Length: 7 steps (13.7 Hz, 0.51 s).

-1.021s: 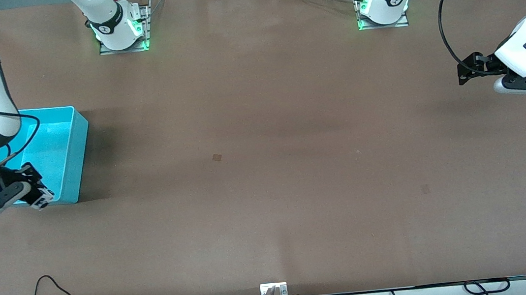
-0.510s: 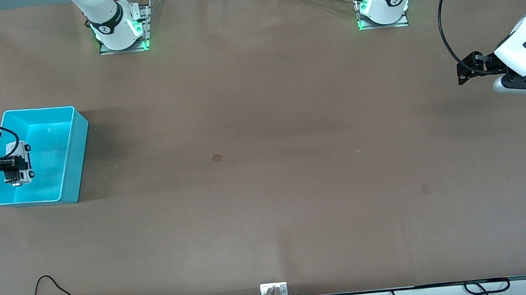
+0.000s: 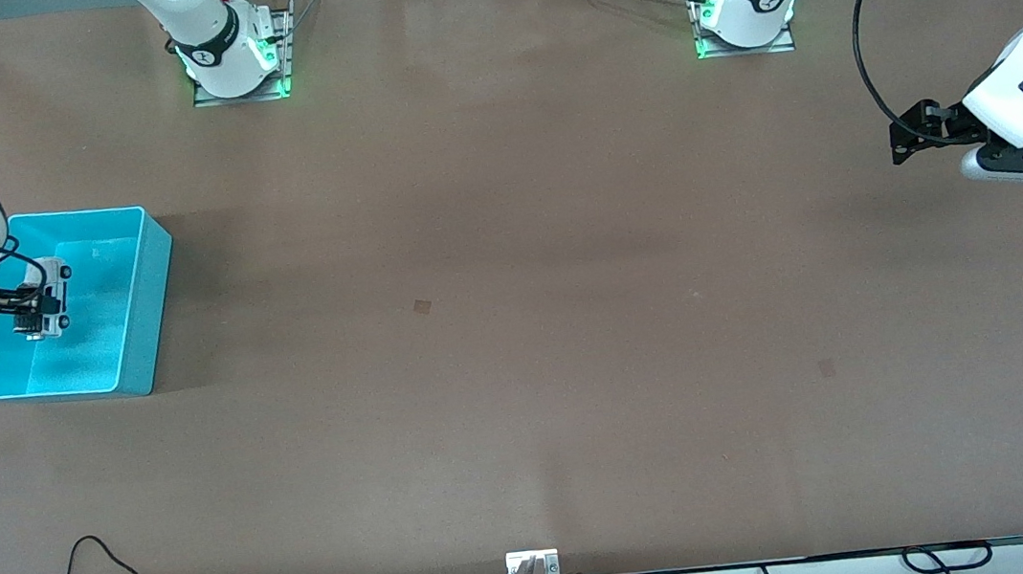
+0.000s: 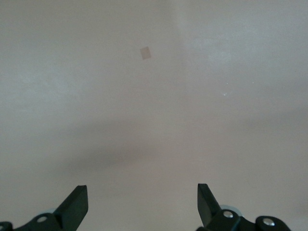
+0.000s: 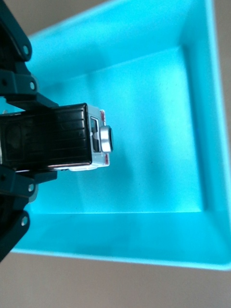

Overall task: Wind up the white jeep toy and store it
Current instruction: 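Lower the jeep into the cyan bin and open the right gripper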

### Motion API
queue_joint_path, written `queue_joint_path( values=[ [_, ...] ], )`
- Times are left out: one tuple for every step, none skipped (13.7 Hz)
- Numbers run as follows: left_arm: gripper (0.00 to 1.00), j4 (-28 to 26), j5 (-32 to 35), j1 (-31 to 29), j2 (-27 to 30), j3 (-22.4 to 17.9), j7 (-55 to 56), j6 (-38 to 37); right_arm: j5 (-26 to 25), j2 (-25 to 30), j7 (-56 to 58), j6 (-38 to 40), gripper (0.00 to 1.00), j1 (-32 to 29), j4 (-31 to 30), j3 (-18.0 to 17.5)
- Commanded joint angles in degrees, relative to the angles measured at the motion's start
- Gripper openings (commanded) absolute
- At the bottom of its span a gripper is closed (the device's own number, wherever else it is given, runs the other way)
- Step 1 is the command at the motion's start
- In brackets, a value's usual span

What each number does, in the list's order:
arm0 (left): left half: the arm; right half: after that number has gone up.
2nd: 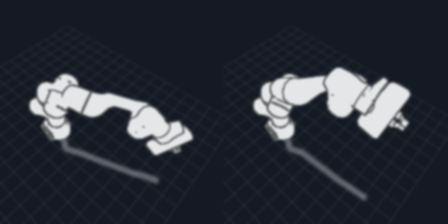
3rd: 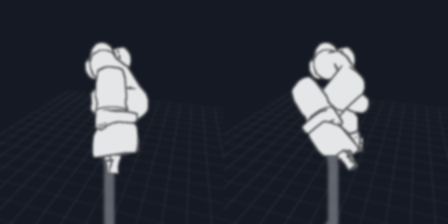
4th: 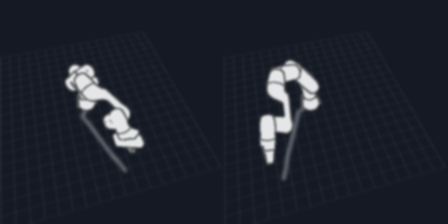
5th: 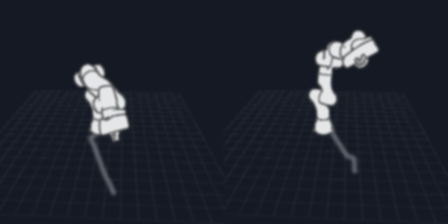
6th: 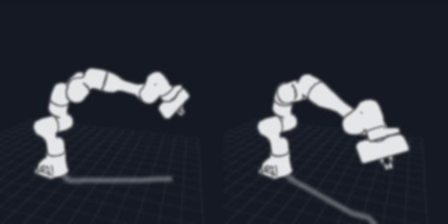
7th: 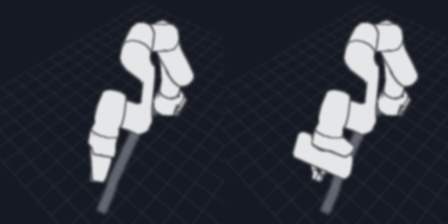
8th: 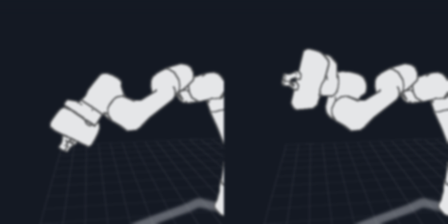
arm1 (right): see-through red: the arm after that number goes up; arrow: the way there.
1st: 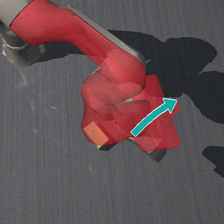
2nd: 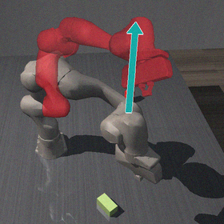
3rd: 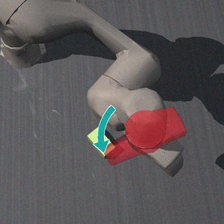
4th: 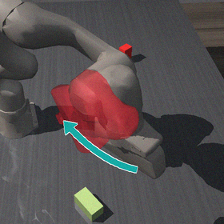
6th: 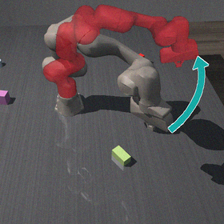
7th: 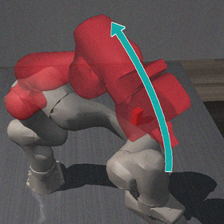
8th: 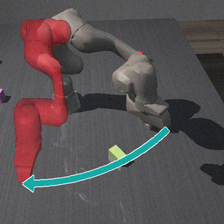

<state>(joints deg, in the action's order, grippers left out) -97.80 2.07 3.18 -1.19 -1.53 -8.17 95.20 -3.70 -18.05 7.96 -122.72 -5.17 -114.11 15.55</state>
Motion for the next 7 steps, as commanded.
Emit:
queue_joint_path(
  values=[
    [1.0,0.9,-0.3,0.0,0.1,-0.2,-1.1,-1.2,-1.2,4.7,1.9,-8.5,0.0,-0.4,-10.5,-0.3],
    [1.0,0.9,-0.2,0.1,0.1,-0.2,-1.1,-1.1,-1.2,4.7,2.7,-11.7,0.0,-0.5,-12.8,-0.3],
    [1.0,0.9,-0.3,0.1,0.1,-0.2,-1.1,-1.2,-1.2,4.4,3.4,-14.8,0.0,-0.9,-14.5,-0.3],
    [1.0,0.8,-0.3,0.0,0.1,-0.2,-1.1,-1.2,-1.2,3.9,3.8,-17.2,0.0,-1.9,-15.5,-0.3],
    [1.0,0.9,-0.2,0.0,0.1,-0.2,-1.1,-1.1,-1.2,3.2,3.8,-18.9,0.0,-2.0,-16.3,-0.3],
    [1.0,0.9,-0.2,0.0,0.1,-0.2,-1.1,-1.2,-1.2,2.8,3.8,-20.6,0.0,-2.1,-17.3,-0.3],
    [1.0,0.9,-0.2,0.0,0.1,-0.2,-1.1,-1.2,-1.2,2.2,3.8,-22.1,0.0,-2.2,-18.2,-0.3]
  ],
)
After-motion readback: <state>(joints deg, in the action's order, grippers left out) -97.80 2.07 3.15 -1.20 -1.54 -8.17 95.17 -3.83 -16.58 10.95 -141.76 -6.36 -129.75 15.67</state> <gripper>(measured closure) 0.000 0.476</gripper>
